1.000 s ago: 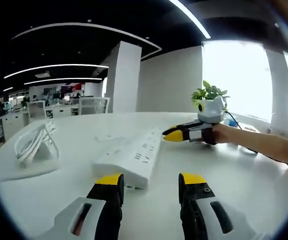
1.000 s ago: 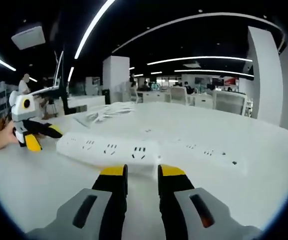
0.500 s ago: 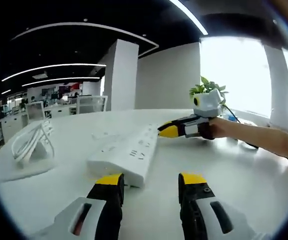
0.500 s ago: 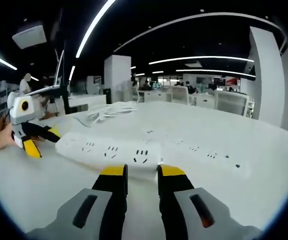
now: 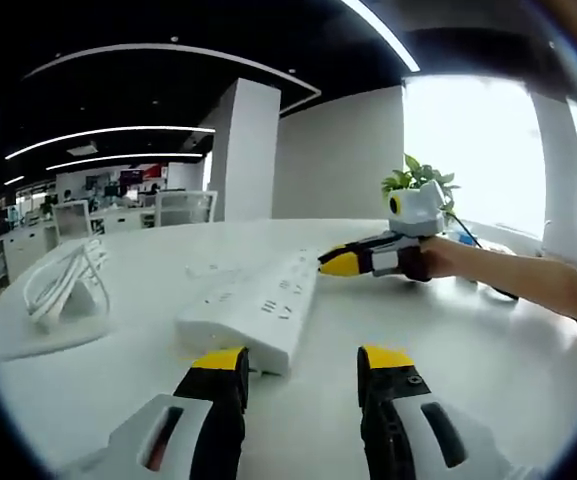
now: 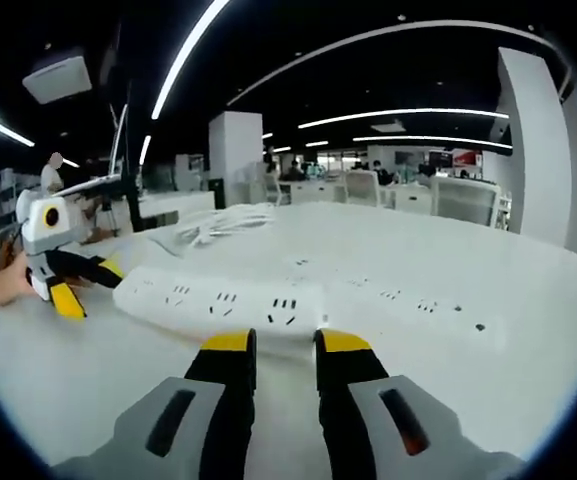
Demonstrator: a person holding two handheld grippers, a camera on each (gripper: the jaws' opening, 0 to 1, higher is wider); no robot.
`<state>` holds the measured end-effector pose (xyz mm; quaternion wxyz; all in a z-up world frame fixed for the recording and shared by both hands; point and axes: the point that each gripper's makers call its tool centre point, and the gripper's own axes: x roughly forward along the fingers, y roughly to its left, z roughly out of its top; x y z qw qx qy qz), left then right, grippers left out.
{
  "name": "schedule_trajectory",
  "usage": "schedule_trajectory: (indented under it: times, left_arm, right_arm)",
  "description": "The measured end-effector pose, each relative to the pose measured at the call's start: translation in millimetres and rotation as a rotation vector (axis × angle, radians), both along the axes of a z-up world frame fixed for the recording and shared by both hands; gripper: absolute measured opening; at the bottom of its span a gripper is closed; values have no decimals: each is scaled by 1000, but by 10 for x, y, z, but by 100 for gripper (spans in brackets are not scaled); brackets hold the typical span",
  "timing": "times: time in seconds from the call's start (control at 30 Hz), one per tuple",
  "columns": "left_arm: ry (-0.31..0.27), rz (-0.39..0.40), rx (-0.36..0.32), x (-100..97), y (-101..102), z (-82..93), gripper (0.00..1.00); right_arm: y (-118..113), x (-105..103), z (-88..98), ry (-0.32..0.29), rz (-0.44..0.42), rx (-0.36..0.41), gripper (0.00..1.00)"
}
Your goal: Straighten the power strip on the desk, plug the charger into it
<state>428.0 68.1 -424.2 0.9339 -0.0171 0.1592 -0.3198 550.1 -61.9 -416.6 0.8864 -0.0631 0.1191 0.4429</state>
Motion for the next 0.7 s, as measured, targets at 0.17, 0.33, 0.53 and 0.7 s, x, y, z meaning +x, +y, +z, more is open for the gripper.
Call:
schedule_trajectory:
  times: [0.17,0.33,0.53,0.7]
  left_arm:
    - [2,3,6,12,17,6,45]
    - [9,4,-6,26,35,21,45]
    - [18,7,-7,42,88,35,44]
    - [15,21,17,-8,86,15,40]
  right_arm:
    - [-10,-1,0,10,2,13,21]
    - [-7,-10,-1,12,4,10,20]
    - [-19,-22,5,25,9,23,19]
    - [-19,-48,9,34,13,27,18]
